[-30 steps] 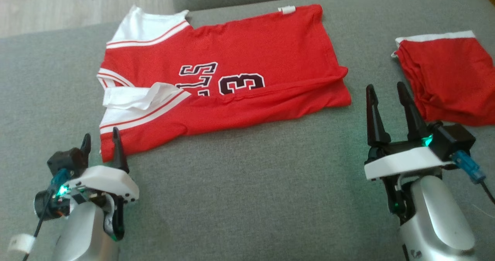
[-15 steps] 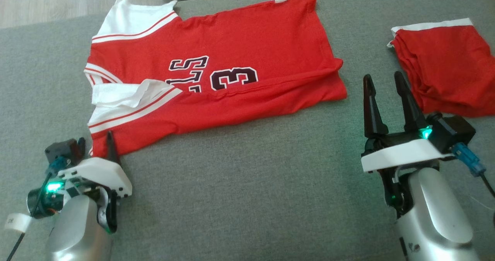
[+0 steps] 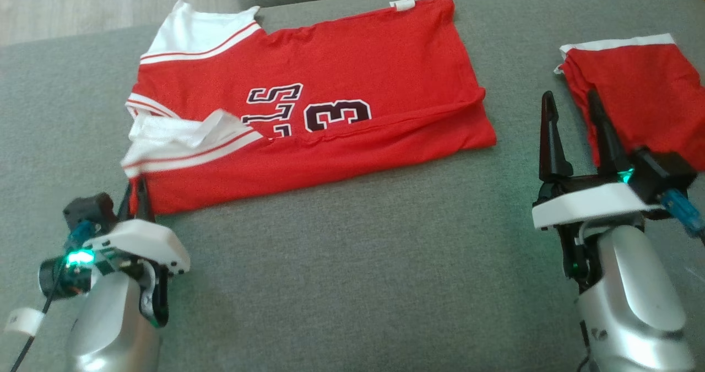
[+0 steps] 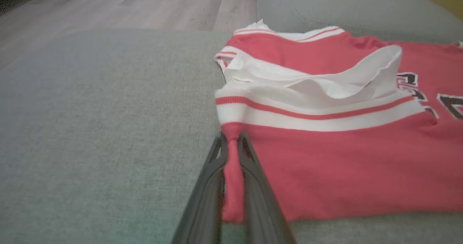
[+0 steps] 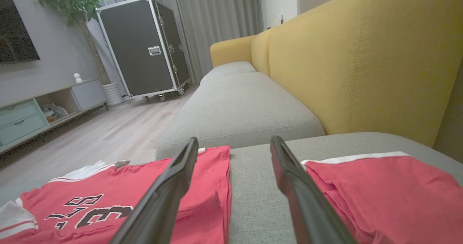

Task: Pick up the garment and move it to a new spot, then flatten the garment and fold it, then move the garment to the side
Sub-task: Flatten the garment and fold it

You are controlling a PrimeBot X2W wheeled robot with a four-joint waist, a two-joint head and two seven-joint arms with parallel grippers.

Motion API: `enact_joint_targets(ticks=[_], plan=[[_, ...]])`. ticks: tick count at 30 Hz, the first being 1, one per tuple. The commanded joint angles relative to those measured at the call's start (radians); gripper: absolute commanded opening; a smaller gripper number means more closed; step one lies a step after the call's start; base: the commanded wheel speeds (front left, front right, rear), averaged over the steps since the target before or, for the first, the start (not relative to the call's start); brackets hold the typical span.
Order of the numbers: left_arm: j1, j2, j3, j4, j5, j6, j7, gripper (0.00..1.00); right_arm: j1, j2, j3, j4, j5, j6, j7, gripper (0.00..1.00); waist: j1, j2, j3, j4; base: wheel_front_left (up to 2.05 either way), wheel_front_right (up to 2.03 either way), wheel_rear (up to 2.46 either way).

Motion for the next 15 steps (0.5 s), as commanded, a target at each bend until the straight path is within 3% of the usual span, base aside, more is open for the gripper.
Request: enact_joint_targets(ticks=[1, 8, 15], plan=[[-0.020, 0.031, 0.032, -0.056, -0.003, 0.002, -0.042, 0.00, -0.047, 0.005, 0.014, 0.009, -0.019, -0.001, 0.006, 1.00, 0.0000, -0.0001, -0.006, 0.009, 0.00, 0.00, 0.00], [-0.039, 0.018, 0.000, -0.174, 0.010, -0.030, -0.152, 0.00, -0.150, 0.005, 0.004, 0.215, -0.020, -0.001, 0.158, 1.00, 0.0000, -0.0001, -0.006, 0.043, 0.00, 0.00, 0.00], [-0.045, 0.004, -0.056, -0.233, 0.029, -0.058, -0.156, 0.00, -0.270, 0.005, 0.003, 0.445, 0.002, -0.001, 0.288, 1.00, 0.0000, -0.0001, 0.005, 0.076, 0.00, 0.00, 0.00]])
